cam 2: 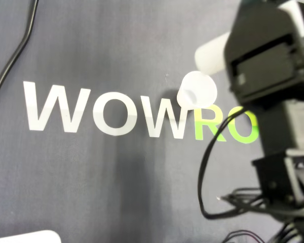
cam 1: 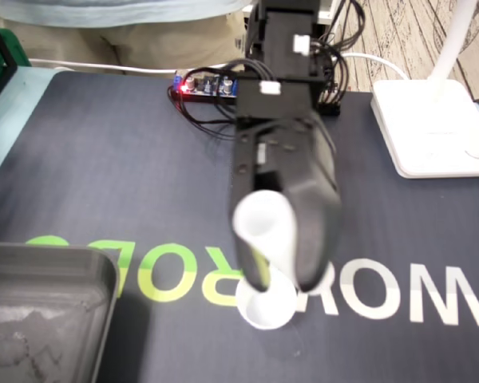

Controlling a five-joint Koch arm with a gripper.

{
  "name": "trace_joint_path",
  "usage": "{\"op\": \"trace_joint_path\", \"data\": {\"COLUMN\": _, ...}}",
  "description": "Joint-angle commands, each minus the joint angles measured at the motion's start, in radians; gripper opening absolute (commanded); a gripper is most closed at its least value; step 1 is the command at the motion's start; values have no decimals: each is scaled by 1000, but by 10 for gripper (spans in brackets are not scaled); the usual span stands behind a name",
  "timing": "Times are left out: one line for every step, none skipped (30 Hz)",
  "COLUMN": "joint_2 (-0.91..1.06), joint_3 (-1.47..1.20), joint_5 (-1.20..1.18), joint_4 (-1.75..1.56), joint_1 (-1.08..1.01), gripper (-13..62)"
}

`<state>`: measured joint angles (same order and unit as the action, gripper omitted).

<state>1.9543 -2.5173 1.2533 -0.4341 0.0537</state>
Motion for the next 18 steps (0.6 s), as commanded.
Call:
{"op": "trace_joint_path", "data": {"joint_2": 21, "joint_3": 17, "joint_5": 133, "joint_4": -84, "joint_1": 5, "gripper": 7}}
{"op": "trace_joint_path", "data": {"joint_2": 21, "joint_3": 9, "joint_5": 164, "joint_4": -84, "joint_1": 5, "gripper": 7}}
{"op": "trace_joint_path", "data": {"joint_2": 20, "joint_3": 2, "joint_5": 195, "joint_4": -84, "joint_1": 3, "gripper": 7}}
{"op": "trace_joint_path", "data": {"joint_2": 18, "joint_3": -6, "joint_5": 218, "joint_4": -84, "joint_1": 2, "gripper": 7}}
{"op": "trace_joint_path", "data": {"joint_2": 15, "joint_3": -12, "joint_5": 238, "joint_4": -84, "joint_1": 2, "gripper": 7}}
{"op": "trace_joint_path", "data": {"joint_2": 11, "joint_3": -17, "joint_5": 253, "joint_4": -86, "joint_1": 0, "gripper": 7}}
{"op": "trace_joint_path", "data": {"joint_2": 3, "joint_3": -18, "joint_5": 261, "joint_4": -86, "joint_1": 0, "gripper": 7}}
{"op": "trace_joint_path", "data": {"joint_2": -6, "joint_3": -18, "joint_5": 276, "joint_4": -86, "joint_1": -2, "gripper": 7}}
{"op": "trace_joint_path", "data": {"joint_2": -12, "joint_3": -20, "joint_5": 290, "joint_4": -86, "joint_1": -3, "gripper": 7}}
{"op": "trace_joint_path", "data": {"joint_2": -20, "joint_3": -20, "joint_5": 302, "joint_4": -86, "joint_1": -5, "gripper": 7}}
{"op": "trace_joint_path", "data": {"joint_2": -31, "joint_3": -20, "joint_5": 311, "joint_4": -86, "joint_1": -6, "gripper": 7}}
{"op": "trace_joint_path", "data": {"joint_2": -41, "joint_3": -20, "joint_5": 313, "joint_4": -94, "joint_1": -8, "gripper": 7}}
{"op": "trace_joint_path", "data": {"joint_2": -57, "joint_3": -20, "joint_5": 314, "joint_4": -107, "joint_1": -11, "gripper": 7}}
{"op": "trace_joint_path", "data": {"joint_2": -72, "joint_3": -18, "joint_5": 322, "joint_4": -124, "joint_1": -15, "gripper": 7}}
{"op": "trace_joint_path", "data": {"joint_2": -92, "joint_3": -18, "joint_5": 330, "joint_4": -147, "joint_1": -20, "gripper": 7}}
{"op": "trace_joint_path", "data": {"joint_2": -106, "joint_3": -18, "joint_5": 333, "joint_4": -166, "joint_1": -23, "gripper": 7}}
{"op": "trace_joint_path", "data": {"joint_2": -123, "joint_3": -17, "joint_5": 334, "joint_4": -181, "joint_1": -28, "gripper": 7}}
{"op": "trace_joint_path", "data": {"joint_2": -129, "joint_3": -17, "joint_5": 334, "joint_4": -184, "joint_1": -28, "gripper": 7}}
